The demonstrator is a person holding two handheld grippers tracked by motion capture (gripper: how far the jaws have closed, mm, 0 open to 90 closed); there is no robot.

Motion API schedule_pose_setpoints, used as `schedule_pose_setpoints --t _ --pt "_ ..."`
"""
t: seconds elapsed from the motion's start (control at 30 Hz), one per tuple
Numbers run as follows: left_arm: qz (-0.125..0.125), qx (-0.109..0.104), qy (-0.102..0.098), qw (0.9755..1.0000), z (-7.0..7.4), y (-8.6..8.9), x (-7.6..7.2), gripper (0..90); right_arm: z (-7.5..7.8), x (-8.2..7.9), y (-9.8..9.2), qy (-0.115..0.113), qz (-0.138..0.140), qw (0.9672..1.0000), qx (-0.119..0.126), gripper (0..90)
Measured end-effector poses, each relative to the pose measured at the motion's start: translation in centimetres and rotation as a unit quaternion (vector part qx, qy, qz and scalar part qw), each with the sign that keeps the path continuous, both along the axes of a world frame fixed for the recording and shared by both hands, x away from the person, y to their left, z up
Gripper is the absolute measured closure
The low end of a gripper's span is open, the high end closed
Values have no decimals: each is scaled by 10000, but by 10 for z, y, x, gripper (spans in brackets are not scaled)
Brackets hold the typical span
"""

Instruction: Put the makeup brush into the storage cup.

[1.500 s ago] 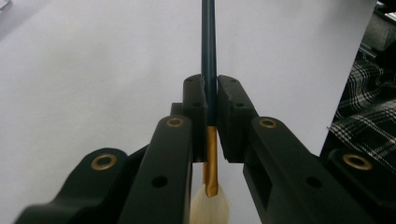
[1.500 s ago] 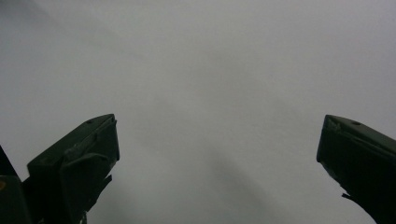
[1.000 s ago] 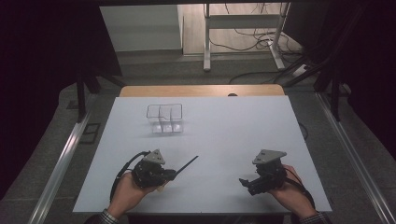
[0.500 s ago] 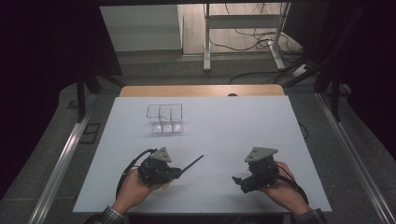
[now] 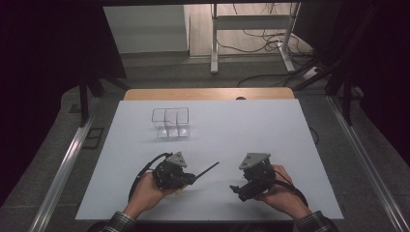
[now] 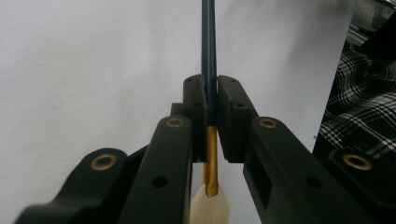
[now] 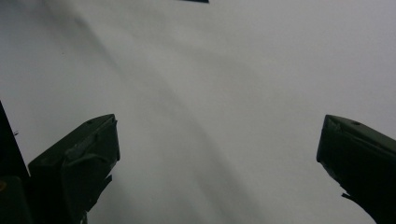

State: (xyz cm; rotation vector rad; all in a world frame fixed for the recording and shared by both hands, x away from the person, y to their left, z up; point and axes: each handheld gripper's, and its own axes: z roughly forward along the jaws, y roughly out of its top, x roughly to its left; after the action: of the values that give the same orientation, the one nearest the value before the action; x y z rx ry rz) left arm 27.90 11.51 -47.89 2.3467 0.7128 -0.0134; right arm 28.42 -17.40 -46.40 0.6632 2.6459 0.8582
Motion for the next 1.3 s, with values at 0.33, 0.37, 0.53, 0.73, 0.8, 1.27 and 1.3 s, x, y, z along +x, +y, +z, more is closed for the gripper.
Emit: schedule_pose_setpoints --t 0.33,0.37,0.53,0.73,0.8,1.27,1.3 --pt "-144 37 59 9999 0 -8 2 831 2 3 24 -206 234 9994 -135 35" --pt "-144 37 59 9999 0 -8 2 831 2 3 24 -206 234 9994 -135 35" --pt "-195 39 81 9998 1 -12 2 831 2 4 33 -245 370 9988 -199 66" --pt "-253 43 92 9996 2 -16 3 831 0 6 45 -243 591 9975 -309 119" --pt "-264 30 113 9996 2 -17 3 831 0 7 46 -262 653 9969 -357 126" --pt "-391 70 189 9990 2 -23 2 830 -6 8 68 -442 1056 9909 -707 229" --pt "-400 88 197 9990 1 -24 2 830 -7 8 69 -447 1077 9906 -721 243"
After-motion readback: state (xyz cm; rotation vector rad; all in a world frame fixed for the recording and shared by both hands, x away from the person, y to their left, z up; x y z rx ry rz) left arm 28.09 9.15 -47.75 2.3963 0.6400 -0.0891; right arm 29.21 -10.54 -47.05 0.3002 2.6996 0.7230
